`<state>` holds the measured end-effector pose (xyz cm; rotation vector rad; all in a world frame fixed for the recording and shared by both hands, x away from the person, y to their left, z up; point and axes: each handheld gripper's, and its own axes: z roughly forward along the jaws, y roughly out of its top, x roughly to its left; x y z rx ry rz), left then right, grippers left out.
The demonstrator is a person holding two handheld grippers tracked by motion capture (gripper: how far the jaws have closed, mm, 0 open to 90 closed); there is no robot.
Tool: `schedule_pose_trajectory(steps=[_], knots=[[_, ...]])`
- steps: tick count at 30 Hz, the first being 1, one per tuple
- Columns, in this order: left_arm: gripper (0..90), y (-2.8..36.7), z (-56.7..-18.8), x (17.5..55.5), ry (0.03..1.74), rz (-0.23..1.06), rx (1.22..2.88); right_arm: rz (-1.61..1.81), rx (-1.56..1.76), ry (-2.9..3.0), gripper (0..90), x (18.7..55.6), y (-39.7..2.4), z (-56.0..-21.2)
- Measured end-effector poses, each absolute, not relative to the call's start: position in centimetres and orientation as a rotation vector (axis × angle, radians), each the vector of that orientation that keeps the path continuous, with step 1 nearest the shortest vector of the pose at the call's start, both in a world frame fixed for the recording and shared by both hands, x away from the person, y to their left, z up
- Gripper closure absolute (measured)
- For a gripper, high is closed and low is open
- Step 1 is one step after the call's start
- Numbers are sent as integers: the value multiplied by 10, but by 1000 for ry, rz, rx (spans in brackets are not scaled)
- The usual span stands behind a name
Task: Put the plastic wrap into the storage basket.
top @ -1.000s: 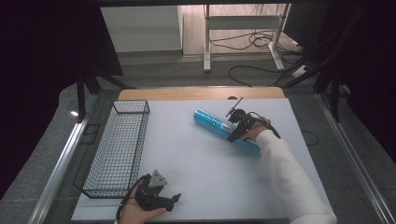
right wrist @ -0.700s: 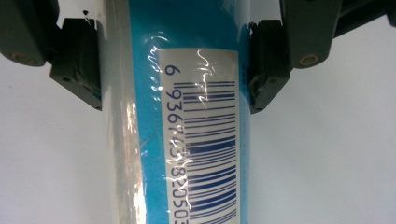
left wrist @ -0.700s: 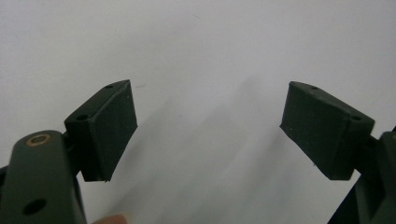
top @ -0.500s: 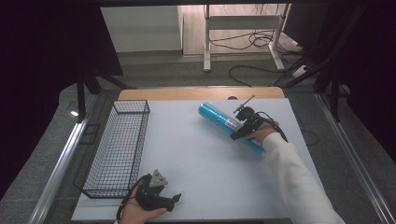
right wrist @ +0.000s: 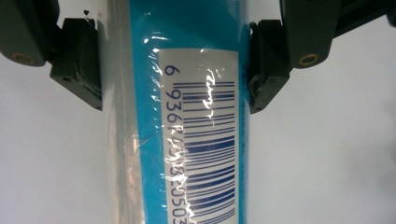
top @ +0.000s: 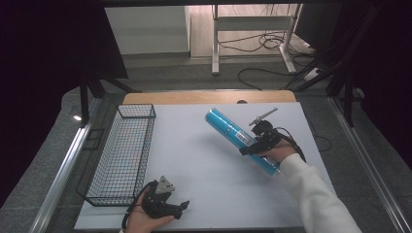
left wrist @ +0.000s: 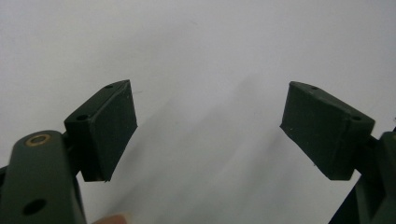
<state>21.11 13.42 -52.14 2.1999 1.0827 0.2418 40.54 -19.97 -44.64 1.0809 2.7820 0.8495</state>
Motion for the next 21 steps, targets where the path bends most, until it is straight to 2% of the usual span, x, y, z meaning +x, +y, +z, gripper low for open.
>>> schedule_pose_trajectory(steps=[10,21], knots=[[182,135,-517,217,1100,180,2126,953,1136,2713,326,373,-211,-443],[137,130,-505,231,1117,59,1933,1035,1117,2729,327,346,-204,-446]])
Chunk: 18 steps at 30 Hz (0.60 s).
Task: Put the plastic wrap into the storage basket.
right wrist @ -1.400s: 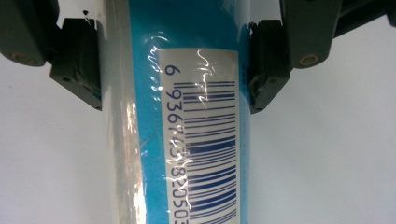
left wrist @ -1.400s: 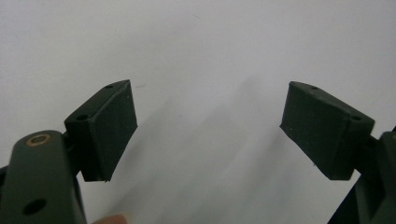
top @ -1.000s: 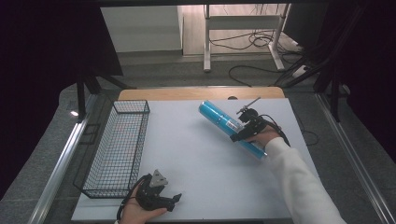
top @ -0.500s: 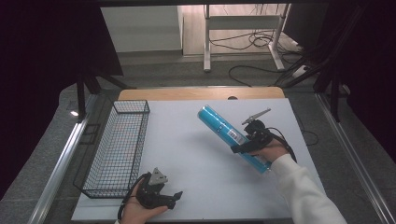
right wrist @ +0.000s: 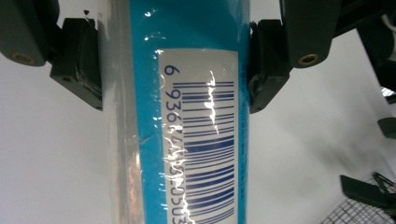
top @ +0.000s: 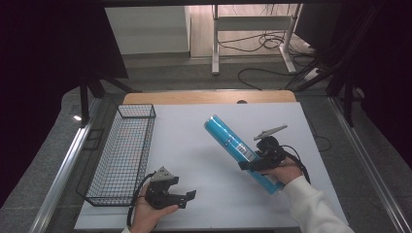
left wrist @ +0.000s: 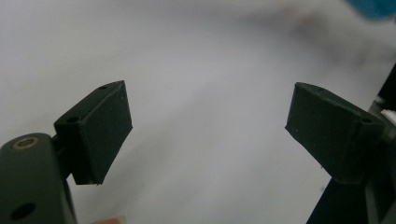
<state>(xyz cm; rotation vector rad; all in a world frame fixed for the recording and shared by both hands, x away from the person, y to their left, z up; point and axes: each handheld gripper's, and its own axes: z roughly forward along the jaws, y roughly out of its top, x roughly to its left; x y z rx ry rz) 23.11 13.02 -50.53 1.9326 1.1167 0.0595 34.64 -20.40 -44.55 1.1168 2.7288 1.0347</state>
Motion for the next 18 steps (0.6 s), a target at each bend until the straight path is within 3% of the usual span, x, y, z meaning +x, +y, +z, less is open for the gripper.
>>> schedule_pose_trajectory(steps=[16,18], knots=[[81,120,-494,263,1100,-85,1639,1208,1113,2731,327,318,-191,-452],[80,116,-495,271,1093,-152,1580,1224,1114,2729,327,315,-188,-452]])
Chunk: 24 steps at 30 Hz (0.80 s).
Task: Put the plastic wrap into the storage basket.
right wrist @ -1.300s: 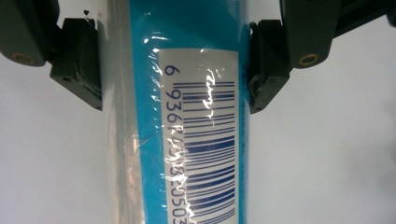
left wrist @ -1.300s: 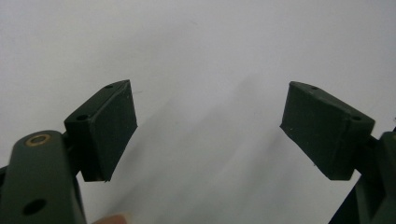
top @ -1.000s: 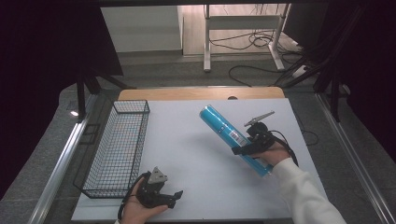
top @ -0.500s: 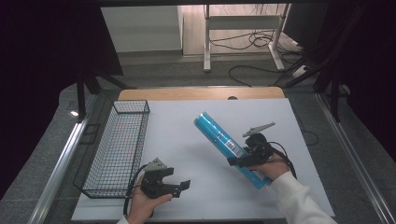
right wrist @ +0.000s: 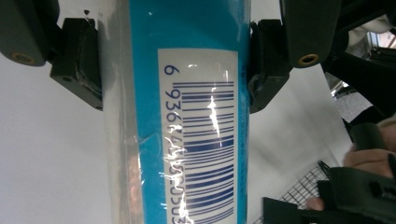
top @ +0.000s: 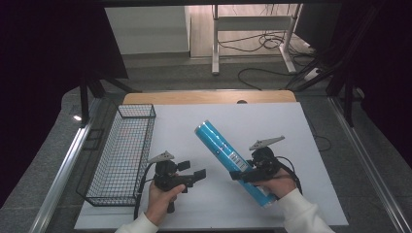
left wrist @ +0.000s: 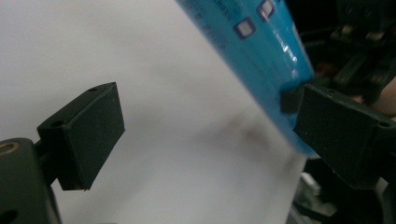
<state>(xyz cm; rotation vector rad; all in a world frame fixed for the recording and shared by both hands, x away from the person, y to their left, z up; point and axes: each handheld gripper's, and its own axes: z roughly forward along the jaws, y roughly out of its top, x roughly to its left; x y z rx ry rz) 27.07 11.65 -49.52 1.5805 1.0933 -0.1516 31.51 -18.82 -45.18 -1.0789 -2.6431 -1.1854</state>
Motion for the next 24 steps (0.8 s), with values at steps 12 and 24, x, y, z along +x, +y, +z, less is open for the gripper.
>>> schedule_pose_trajectory(steps=[12,24], knots=[[132,102,-501,293,1066,-318,1478,-1237,-1040,-2617,327,307,-166,-459],[197,97,-504,301,1096,-360,1449,-1304,-1025,-2599,326,302,-132,-469]])
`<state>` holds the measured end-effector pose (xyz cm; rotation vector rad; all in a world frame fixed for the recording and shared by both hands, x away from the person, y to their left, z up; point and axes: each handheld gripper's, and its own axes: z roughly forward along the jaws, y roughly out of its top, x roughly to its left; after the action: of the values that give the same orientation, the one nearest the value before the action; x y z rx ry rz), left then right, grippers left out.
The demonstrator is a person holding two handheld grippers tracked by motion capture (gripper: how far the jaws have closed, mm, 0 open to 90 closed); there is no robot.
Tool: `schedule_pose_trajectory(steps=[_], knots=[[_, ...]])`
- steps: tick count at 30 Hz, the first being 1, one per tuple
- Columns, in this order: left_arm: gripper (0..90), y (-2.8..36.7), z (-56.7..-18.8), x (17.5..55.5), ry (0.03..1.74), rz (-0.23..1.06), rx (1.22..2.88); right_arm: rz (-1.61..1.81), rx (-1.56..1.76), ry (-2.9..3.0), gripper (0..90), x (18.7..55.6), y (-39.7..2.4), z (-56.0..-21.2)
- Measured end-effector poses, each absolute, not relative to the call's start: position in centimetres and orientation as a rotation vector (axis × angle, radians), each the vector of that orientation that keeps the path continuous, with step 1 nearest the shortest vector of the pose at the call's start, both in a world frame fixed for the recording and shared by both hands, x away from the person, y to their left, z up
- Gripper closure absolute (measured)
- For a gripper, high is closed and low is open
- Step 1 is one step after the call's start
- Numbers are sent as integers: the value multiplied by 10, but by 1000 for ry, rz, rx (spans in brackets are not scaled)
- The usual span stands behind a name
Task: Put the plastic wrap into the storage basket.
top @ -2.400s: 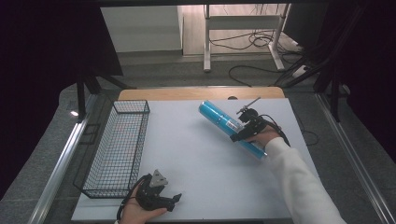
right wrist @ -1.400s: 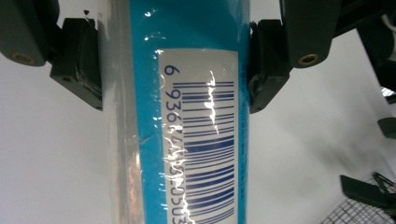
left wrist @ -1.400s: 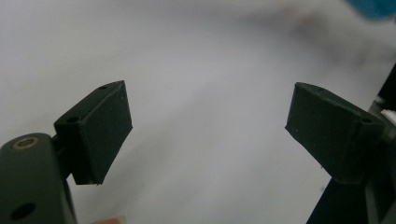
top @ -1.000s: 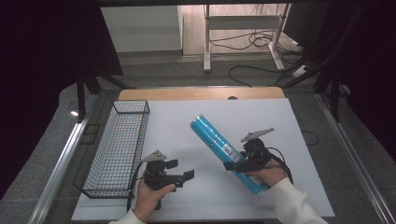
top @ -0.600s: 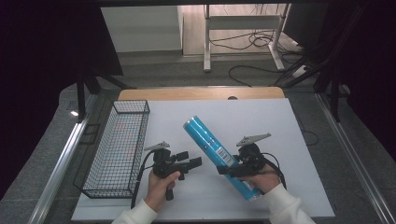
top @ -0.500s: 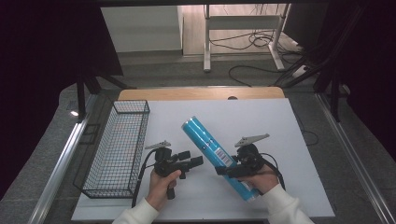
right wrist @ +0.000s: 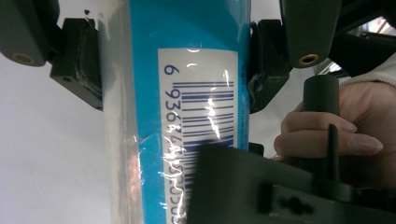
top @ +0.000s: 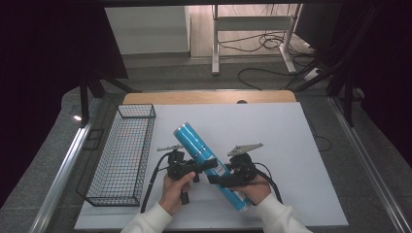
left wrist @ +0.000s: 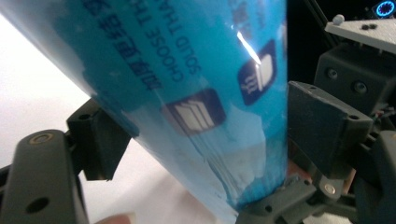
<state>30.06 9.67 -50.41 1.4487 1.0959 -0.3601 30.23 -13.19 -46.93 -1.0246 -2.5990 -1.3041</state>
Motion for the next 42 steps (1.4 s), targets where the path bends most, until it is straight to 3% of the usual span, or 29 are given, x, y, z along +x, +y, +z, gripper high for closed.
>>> schedule_pose_trajectory(steps=[6,12,16,20,22,34,42], knots=[[257,107,-508,305,1119,-440,1388,-1319,-1043,-2587,324,303,-126,-473],[298,110,-505,304,1100,-433,1381,-1337,-1030,-2597,321,300,-123,-474],[311,113,-502,303,1092,-444,1374,-1373,-1006,-2567,274,300,-123,-473],[316,117,-500,302,1087,-442,1391,-1424,-967,-2577,121,295,-124,-467],[317,118,-500,302,1084,-436,1392,-1430,-964,-2593,98,295,-126,-465],[319,144,-481,297,1039,-454,1311,-1552,-1072,-2565,95,294,-203,-446],[319,164,-466,292,1034,-430,1283,-1470,-1241,-2652,98,298,-250,-461]])
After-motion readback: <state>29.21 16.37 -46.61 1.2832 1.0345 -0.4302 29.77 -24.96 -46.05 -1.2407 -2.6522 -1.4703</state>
